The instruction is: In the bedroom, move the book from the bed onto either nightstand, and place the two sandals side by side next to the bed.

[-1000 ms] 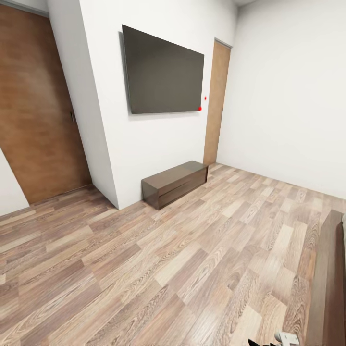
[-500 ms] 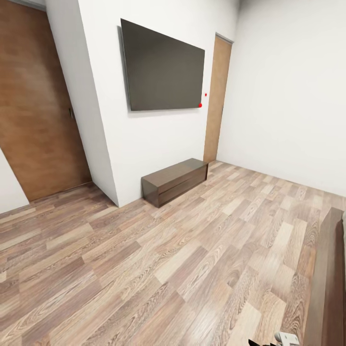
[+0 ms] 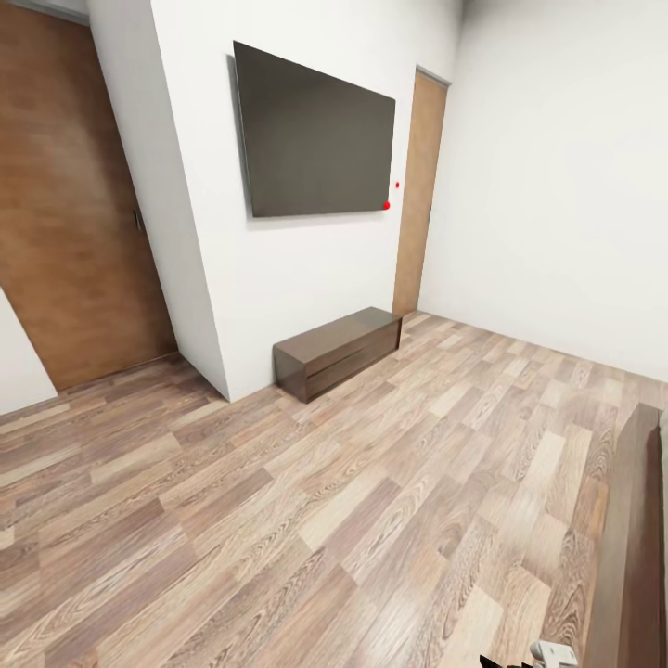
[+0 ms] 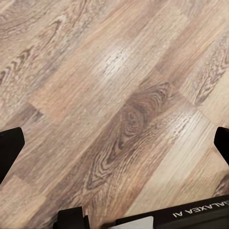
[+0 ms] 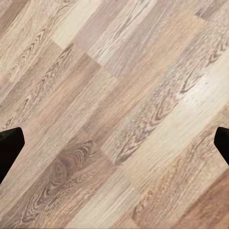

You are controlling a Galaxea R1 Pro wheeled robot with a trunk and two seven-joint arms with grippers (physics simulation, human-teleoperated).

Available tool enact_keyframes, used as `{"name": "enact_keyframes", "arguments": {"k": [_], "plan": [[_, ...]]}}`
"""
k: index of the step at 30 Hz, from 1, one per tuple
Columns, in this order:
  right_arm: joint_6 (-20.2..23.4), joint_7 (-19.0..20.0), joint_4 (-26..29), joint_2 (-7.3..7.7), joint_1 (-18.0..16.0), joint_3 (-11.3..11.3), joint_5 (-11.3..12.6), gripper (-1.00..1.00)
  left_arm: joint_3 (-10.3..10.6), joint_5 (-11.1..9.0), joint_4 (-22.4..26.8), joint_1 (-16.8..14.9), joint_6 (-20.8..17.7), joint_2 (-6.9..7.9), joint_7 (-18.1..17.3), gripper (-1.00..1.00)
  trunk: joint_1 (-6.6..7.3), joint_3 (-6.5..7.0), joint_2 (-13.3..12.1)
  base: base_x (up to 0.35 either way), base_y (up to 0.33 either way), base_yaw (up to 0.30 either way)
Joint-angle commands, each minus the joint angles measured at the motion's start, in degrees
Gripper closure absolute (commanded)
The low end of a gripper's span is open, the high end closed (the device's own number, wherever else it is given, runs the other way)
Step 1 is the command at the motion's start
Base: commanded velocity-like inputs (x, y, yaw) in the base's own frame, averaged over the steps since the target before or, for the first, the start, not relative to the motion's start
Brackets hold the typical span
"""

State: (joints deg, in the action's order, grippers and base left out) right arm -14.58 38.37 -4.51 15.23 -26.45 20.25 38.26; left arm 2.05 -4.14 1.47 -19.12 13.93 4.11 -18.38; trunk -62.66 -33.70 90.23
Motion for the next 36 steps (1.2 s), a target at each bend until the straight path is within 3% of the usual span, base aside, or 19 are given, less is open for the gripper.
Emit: {"name": "enact_keyframes", "arguments": {"k": [1,9,12,14,15,17,19,22,24,25,30,36], "plan": [[-0.4,0.3,-0.2,-0.03,-0.1,0.5,0.4,-1.0,0.2,-0.4,-0.1,0.0,0.1,0.02,-0.3,-1.0,0.23,0.13,-0.4,0.0,0.0,0.0],[-0.4,-0.1,-0.3,-0.04,-0.1,0.5,0.4,-1.0,0.2,-0.4,-0.1,0.0,0.1,0.02,-0.3,-1.0,1.33,1.03,-2.4,0.0,0.0,0.0],[-0.4,-4.5,-0.3,-0.57,-0.1,0.5,0.4,-1.0,0.2,-0.4,-0.1,0.0,0.1,0.02,-0.3,-1.0,1.33,1.03,-2.4,0.0,0.0,0.0],[-0.4,-15.5,-0.3,-4.16,-0.1,0.6,0.2,-1.0,0.2,-0.4,-0.1,0.0,0.1,0.02,-0.3,-1.0,1.33,1.03,-2.4,0.0,0.0,0.0],[-0.4,-17.9,-0.3,-5.65,-0.1,0.7,-0.3,-1.0,0.2,-0.4,-0.1,0.0,0.1,0.02,-0.3,-1.0,1.33,1.03,-2.4,0.0,0.0,0.0],[-0.4,-19.9,-0.2,-7.24,-0.1,0.8,-1.9,-1.0,0.2,-0.4,-0.1,0.0,0.1,0.0,-0.3,-1.0,1.33,1.03,-2.4,0.0,0.0,0.0],[-0.3,-21.1,-0.2,-8.36,-0.1,0.8,-6.3,-1.0,0.2,-0.4,-0.1,0.0,0.1,-0.2,-0.3,-1.0,1.33,1.03,-2.4,0.0,0.0,0.0],[-0.3,-21.6,-0.3,-8.79,-0.1,0.8,-12.1,-1.0,0.2,-0.4,-0.1,0.0,0.1,-0.37,-0.3,-1.0,1.33,1.03,-2.4,0.0,0.0,0.0],[-0.4,-21.3,-0.3,-8.97,-0.1,0.8,-18.7,-1.0,0.2,-0.4,-0.1,0.0,0.1,-0.78,-0.3,-1.0,1.33,1.03,-2.4,0.0,0.0,0.0],[-0.4,-19.3,-0.3,-8.83,-0.1,0.8,-20.8,-1.0,0.2,-0.4,-0.1,0.0,0.1,-0.95,-0.3,-1.0,1.33,1.03,-2.4,0.0,0.0,0.0],[-0.4,-11.9,-0.2,-8.55,-0.1,0.8,-22.6,-1.0,0.2,0.0,-0.1,0.0,0.1,-1.18,-0.3,-1.0,1.33,1.03,-2.4,0.0,0.0,0.0],[-0.2,-11.5,-0.2,-8.53,-0.1,0.5,-22.3,-1.0,0.2,0.6,-0.1,0.0,0.1,-1.21,-0.3,-1.0,1.33,1.03,-2.4,0.0,0.0,0.0]]}}
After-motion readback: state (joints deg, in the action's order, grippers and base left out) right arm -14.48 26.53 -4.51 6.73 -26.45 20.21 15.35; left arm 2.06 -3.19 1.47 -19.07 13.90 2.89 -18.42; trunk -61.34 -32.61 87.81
